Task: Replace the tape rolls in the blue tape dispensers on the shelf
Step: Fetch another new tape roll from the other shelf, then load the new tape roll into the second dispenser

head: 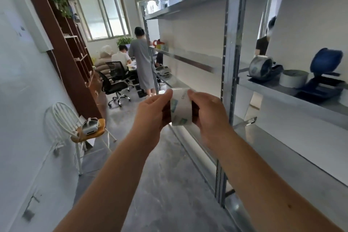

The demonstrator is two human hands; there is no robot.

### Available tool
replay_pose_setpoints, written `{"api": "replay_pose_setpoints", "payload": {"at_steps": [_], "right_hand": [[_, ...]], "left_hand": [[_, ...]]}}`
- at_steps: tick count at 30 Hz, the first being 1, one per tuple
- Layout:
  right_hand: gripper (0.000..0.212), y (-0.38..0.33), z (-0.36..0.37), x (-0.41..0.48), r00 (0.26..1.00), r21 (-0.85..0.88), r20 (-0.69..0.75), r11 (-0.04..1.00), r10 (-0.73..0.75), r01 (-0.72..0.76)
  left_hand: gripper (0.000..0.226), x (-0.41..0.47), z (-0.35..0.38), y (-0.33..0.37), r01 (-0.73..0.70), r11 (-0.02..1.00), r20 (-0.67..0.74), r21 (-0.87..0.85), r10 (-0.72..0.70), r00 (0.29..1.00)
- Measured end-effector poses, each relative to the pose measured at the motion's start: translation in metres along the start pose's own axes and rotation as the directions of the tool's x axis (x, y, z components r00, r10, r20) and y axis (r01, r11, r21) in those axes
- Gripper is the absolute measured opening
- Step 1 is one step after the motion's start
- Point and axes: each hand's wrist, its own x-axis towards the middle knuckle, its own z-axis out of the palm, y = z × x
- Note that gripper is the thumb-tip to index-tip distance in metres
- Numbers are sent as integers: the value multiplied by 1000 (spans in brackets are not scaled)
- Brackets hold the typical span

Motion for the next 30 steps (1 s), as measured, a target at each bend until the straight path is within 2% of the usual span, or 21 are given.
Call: {"api": "replay_pose_setpoints", "payload": {"at_steps": [5, 9, 15, 20, 22, 26, 28, 30], "right_hand": [[24, 2, 1, 49, 982, 5, -173, 997, -79, 82], [19, 1, -28, 65, 936, -2, -331, 992, -122, 129], [12, -19, -98, 72, 798, -86, -552, 969, -241, 233], [15, -40, -152, 79, 683, -140, -664, 948, -304, 286], [12, -47, -170, 83, 635, -124, -713, 945, -296, 301], [31, -61, -202, 92, 573, -141, -761, 940, -304, 311], [37, -65, -215, 96, 561, -164, -767, 940, -312, 298], [26, -67, -229, 100, 547, -172, -774, 937, -319, 303]], "left_hand": [[18, 74, 13, 1, 7, 1000, 180, 10, -9, 984], [22, 110, 54, -13, 3, 1000, 349, 19, -9, 937], [22, 133, 149, -34, 68, 998, 597, 4, -57, 800], [16, 141, 223, -49, 93, 996, 707, 10, -73, 703], [20, 142, 247, -54, 47, 999, 743, 27, -52, 668], [31, 146, 284, -56, -111, 994, 804, -25, 86, 588], [34, 150, 298, -60, -172, 984, 808, -50, 141, 573], [30, 156, 311, -66, -204, 977, 805, -66, 173, 568]]}}
